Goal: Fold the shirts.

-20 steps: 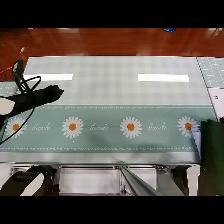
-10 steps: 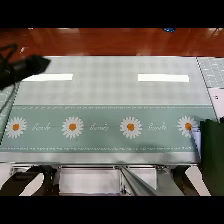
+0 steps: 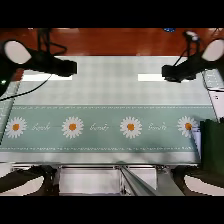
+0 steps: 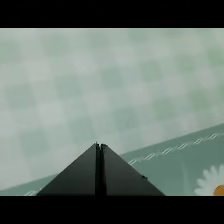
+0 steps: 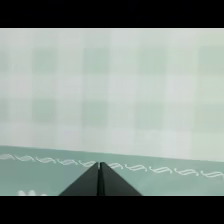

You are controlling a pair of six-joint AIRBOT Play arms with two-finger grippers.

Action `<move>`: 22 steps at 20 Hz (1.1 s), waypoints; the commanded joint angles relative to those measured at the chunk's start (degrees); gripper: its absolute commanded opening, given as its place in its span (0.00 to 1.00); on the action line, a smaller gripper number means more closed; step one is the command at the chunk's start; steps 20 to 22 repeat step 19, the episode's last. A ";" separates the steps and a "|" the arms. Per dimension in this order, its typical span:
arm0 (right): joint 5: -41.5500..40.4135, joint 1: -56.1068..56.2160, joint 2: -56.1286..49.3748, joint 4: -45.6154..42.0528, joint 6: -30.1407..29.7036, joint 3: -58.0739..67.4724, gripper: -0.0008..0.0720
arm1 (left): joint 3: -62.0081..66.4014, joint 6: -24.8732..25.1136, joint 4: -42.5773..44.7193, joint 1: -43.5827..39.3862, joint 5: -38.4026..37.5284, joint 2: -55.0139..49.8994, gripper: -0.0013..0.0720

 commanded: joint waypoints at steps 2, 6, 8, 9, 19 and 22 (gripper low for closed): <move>1.55 4.24 -6.40 -5.68 2.01 0.42 0.06 | 0.81 -3.50 5.55 -0.90 -6.14 -6.73 0.04; -0.52 4.24 -6.34 -5.66 1.99 0.42 0.06 | 0.81 -3.50 5.55 -0.98 -8.48 -6.91 0.04; -0.70 4.24 -6.34 -5.66 1.99 0.42 0.06 | 0.81 -3.48 5.55 -0.98 -8.94 -6.91 0.04; -0.70 4.24 -6.34 -5.66 1.99 0.42 0.06 | 0.81 -3.48 5.55 -0.98 -8.94 -6.91 0.04; -0.70 4.24 -6.34 -5.66 1.99 0.42 0.06 | 0.81 -3.48 5.55 -0.98 -8.94 -6.91 0.04; -0.70 4.24 -6.34 -5.66 1.99 0.42 0.06 | 0.81 -3.48 5.55 -0.98 -8.94 -6.91 0.04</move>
